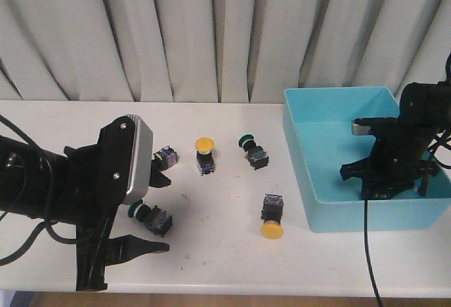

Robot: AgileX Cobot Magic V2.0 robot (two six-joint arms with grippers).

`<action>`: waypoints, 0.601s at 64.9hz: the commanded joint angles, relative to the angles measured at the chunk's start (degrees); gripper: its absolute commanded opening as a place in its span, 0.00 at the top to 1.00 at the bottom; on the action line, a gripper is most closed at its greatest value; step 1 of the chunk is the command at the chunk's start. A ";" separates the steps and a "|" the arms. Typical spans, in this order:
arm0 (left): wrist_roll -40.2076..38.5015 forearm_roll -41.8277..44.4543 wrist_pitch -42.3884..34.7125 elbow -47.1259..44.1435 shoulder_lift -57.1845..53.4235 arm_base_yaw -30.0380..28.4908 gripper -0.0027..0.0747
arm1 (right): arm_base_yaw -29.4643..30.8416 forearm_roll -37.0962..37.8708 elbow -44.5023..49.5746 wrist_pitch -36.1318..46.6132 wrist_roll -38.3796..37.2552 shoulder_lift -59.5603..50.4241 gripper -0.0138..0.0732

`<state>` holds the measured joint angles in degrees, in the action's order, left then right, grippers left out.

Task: Pick red and yellow buttons and place in box
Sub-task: 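Carry the red button with the right gripper into the blue box and release, then withdraw the right gripper from the box toward its side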

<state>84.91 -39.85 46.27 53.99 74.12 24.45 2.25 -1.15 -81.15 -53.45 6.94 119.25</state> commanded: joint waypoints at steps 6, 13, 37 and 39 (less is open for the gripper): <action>-0.54 -2.31 -1.56 1.21 -1.42 0.01 0.25 | 0.07 0.13 -1.70 -0.21 0.13 -2.37 0.49; -0.54 -2.31 -1.56 1.21 -1.42 0.01 0.25 | 0.07 0.13 -2.25 -0.41 0.20 -2.37 0.39; -0.54 -2.42 -0.30 1.21 -1.42 0.01 0.25 | -1.67 -2.41 -4.04 -5.18 1.29 -15.14 0.29; -0.54 -2.42 0.00 1.21 -1.42 0.01 0.25 | -2.49 -2.34 -4.04 -5.40 1.29 -16.98 0.30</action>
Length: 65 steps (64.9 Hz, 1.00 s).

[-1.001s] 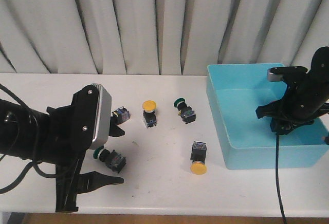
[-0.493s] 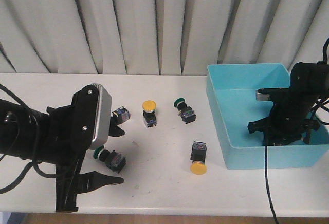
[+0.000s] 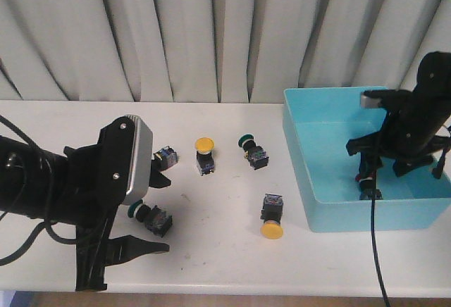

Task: Pick red and yellow buttons and place in box
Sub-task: 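Withdraw the right gripper from the box toward its side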

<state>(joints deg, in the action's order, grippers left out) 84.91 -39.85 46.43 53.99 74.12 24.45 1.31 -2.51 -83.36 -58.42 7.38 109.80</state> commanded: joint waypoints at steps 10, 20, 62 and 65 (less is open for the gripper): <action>-0.54 -2.42 1.28 1.21 -1.42 0.01 0.25 | -7.71 -0.06 -1.78 -2.77 -0.20 -17.32 0.31; -1.45 -2.42 1.76 1.21 -1.42 0.01 0.25 | -12.90 2.51 5.17 0.97 -3.25 -27.16 0.32; -30.14 4.64 -16.12 0.31 1.69 0.01 0.39 | -14.36 2.14 37.21 8.90 -2.69 -52.52 0.32; -32.31 7.41 -17.32 0.47 3.44 0.01 0.39 | -14.36 2.14 37.26 9.04 -2.69 -52.52 0.32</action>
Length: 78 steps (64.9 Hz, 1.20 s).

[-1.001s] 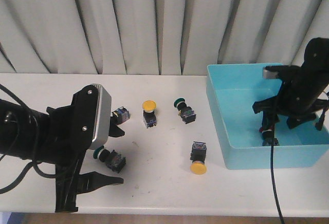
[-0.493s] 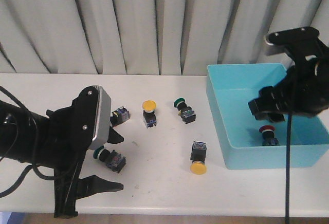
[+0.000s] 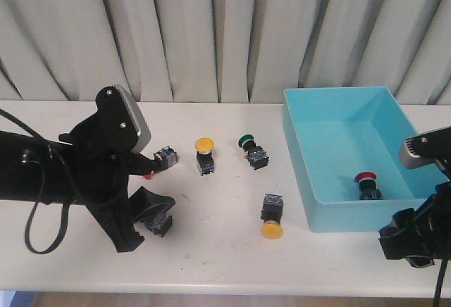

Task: Pick red and yellow buttons and place in box
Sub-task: 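Withdraw the right gripper from the box toward its side, then reach the left gripper to the yellow-capped button and grasp it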

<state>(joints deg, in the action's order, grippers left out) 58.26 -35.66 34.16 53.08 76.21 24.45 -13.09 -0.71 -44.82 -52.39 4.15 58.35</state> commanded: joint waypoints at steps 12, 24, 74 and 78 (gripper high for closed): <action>-12.07 9.92 -3.83 6.45 9.38 0.01 0.34 | 0.05 0.38 -1.22 4.35 0.54 -1.07 0.32; -12.22 11.80 -2.26 14.44 17.23 0.01 0.20 | 0.05 0.38 -1.22 5.93 1.63 -1.07 0.32; -12.64 23.21 11.20 55.50 50.88 -1.81 0.20 | 0.05 0.06 -1.22 7.77 3.02 -1.07 0.32; -12.42 22.88 12.98 58.74 52.93 -2.01 0.20 | 0.05 -0.01 -1.22 7.77 3.02 -1.07 0.32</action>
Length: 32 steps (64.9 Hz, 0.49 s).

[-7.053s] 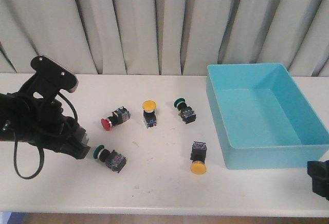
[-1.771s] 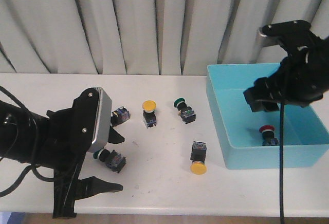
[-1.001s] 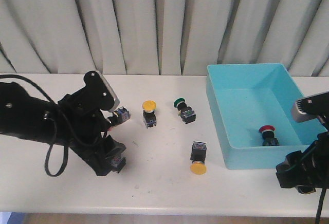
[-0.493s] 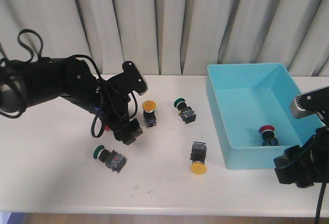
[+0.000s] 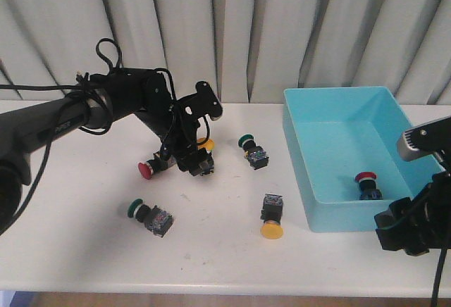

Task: Pick red and yellow buttons and place in box
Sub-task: 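Reach the left gripper to the yellow-capped button and grasp it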

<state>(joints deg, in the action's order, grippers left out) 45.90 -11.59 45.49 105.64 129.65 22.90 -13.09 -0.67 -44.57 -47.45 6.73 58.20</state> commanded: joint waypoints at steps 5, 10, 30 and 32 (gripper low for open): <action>0.17 -1.62 2.88 9.32 1.78 -0.46 0.20 | 0.05 -0.23 -1.47 2.83 0.45 -0.92 0.32; 0.12 -2.47 3.48 12.01 4.08 -0.46 0.20 | 0.05 -0.46 -1.47 2.83 0.45 -0.92 0.32; 0.37 -4.41 4.61 17.30 7.94 -0.46 0.21 | 0.05 -0.92 -1.47 2.58 0.45 -0.92 0.32; 0.37 -4.40 4.60 17.30 7.94 -0.46 0.22 | 0.05 -0.92 -1.47 2.58 0.45 -0.92 0.32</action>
<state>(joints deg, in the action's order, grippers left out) 46.20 -14.24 51.46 120.82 141.39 22.56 -13.09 -1.41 -44.57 -47.45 6.73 58.20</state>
